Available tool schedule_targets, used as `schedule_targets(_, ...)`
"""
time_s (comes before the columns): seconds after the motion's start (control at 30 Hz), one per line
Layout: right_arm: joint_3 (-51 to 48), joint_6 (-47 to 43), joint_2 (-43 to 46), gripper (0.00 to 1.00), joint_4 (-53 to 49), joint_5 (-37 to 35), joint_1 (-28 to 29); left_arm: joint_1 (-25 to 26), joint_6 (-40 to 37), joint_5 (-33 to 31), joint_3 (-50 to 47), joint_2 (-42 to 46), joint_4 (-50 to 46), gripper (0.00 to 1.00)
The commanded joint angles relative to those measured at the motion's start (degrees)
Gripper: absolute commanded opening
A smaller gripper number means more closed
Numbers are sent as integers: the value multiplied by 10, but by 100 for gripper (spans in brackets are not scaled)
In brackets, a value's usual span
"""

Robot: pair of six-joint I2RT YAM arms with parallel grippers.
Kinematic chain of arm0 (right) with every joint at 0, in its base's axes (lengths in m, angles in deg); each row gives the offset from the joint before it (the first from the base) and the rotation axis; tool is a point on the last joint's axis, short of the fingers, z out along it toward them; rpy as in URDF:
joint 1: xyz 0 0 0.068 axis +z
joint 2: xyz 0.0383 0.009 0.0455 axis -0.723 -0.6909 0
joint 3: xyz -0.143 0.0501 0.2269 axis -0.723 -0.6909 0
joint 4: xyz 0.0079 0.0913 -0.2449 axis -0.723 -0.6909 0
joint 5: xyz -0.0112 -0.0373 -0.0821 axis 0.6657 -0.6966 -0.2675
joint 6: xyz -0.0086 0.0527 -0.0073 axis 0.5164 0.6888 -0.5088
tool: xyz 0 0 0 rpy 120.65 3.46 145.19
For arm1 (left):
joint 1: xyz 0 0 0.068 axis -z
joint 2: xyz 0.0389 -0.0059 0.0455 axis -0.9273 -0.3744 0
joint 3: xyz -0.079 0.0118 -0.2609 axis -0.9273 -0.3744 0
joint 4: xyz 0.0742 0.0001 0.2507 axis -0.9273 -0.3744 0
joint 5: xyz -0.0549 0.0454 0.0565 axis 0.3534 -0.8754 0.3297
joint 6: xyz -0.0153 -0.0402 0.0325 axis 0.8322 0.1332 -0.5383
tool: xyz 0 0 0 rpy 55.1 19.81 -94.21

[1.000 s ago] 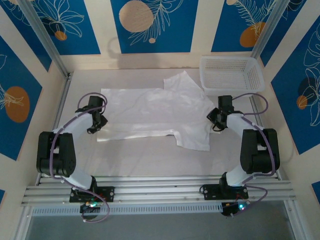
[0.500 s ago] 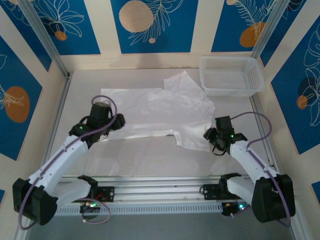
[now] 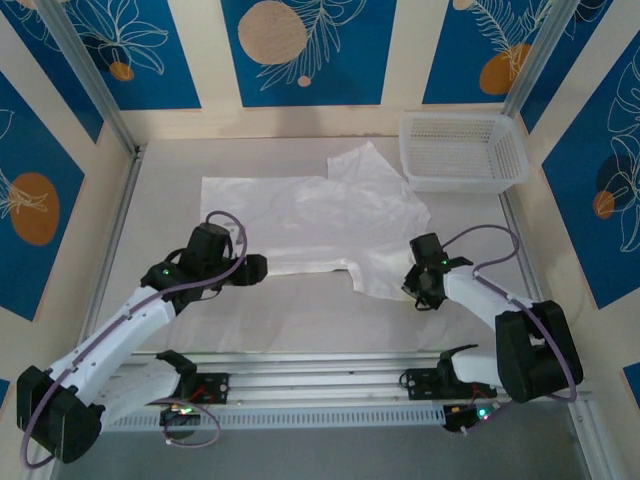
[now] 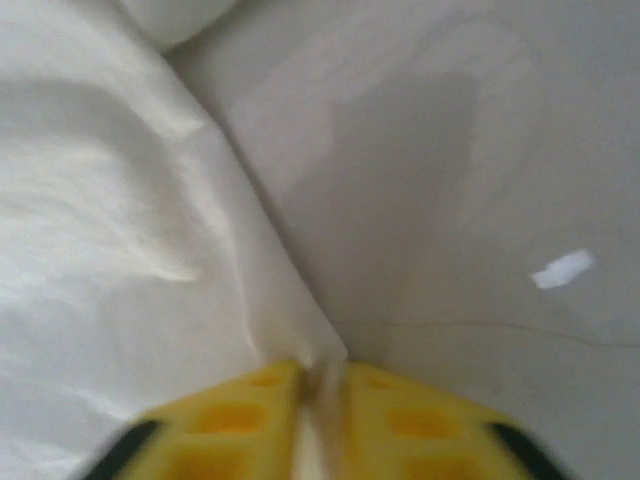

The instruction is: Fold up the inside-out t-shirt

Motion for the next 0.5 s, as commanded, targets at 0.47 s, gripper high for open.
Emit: schedule_targets(0.47, 406, -12, -229, 0, 8, -27, -2, 3, -9, -6, 13, 9, -51, 72)
